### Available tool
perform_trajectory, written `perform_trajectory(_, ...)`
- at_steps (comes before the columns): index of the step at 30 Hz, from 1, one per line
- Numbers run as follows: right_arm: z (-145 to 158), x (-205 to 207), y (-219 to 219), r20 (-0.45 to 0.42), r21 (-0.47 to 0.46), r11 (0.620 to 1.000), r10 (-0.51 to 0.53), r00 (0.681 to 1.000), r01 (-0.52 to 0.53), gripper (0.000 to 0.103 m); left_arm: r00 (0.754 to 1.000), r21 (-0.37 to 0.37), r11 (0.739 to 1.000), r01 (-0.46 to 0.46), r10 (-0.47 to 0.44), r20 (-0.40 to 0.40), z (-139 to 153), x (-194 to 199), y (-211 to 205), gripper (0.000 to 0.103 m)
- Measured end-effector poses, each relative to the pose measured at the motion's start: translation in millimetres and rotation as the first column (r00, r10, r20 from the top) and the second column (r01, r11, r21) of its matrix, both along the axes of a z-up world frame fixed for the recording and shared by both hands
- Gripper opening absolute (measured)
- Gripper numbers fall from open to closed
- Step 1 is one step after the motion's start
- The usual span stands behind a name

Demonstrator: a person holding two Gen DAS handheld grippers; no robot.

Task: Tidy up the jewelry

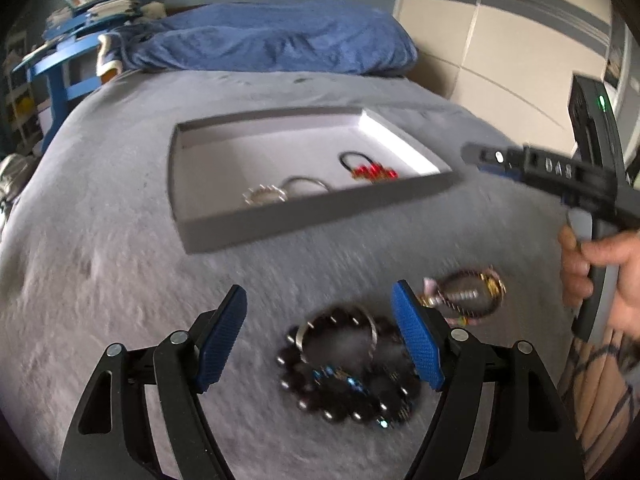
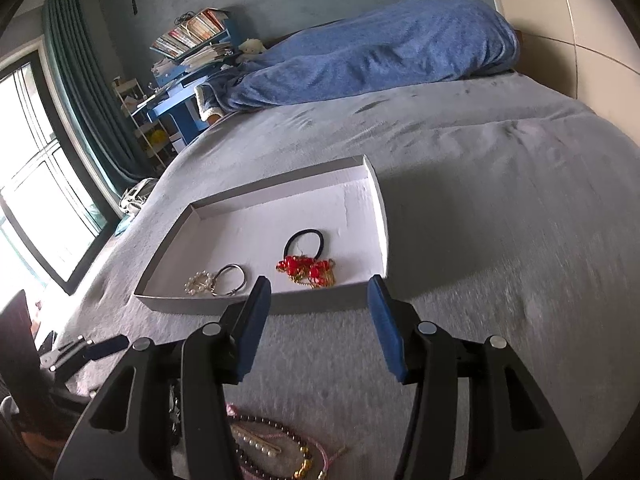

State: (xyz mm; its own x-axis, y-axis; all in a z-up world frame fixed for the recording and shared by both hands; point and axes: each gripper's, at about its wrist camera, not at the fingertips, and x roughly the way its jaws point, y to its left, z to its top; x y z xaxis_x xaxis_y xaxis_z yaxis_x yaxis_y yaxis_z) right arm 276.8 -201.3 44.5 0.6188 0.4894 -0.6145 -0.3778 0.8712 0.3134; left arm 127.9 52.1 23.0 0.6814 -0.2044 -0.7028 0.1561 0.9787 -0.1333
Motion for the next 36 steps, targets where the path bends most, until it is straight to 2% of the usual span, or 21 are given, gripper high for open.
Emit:
perform_trajectory(7,-7.7,-8.5,-6.7,-0.022,0.013,1.0,-0.006,1.0,0.006,0.052,0.999,0.043,0.999,0.019,-0.018,-0.03,-10.9,-4.7,-10.2,0.066)
perform_trajectory(17,-15.2,-12.4,-5.8,-0.035,0.007,1.0,-0.001,0.999,0.001,0.053,0.998,0.08,0.996,0.042,-0.038,-0.055,-18.4,-2.0,-19.8,0.064)
perform_trajectory(20,-16.5,-13.0,-5.9,-0.038,0.005,1.0,-0.002,0.999,0.002,0.053,0.997,0.123,0.991,0.046,-0.039,-0.059,-22.6,-1.1,-24.8,0.055)
perform_trajectory(22,-16.7,-13.7,-6.0,-0.038,0.005,1.0,-0.003,0.999,0.004,0.053,0.998,0.124,0.991,0.044,-0.037,-0.057,-22.0,-0.5,-23.6,0.043)
perform_trajectory(23,-17.1,-13.7,-6.7,-0.039,0.006,1.0,-0.004,0.999,0.004,0.053,0.998,0.121,0.992,0.04,-0.034,-0.055,-21.6,-0.4,-22.4,0.042)
perform_trajectory(25,-18.4,-14.3,-7.9,-0.042,0.006,1.0,-0.004,0.999,0.005,0.053,0.998,0.11,0.994,0.026,-0.02,-0.052,-20.0,0.3,-17.8,0.03)
perform_trajectory(31,-23.8,-19.8,-10.3,-0.049,-0.001,1.0,0.001,0.999,-0.001,0.053,1.0,0.07,0.998,0.007,-0.005,-0.031,-13.6,0.0,-7.9,0.011)
perform_trajectory(36,-28.6,-23.1,-15.7,-0.058,-0.012,1.0,-0.003,0.998,0.002,0.053,0.999,0.037,0.998,0.051,-0.051,0.004,-5.9,-4.9,-11.3,0.007)
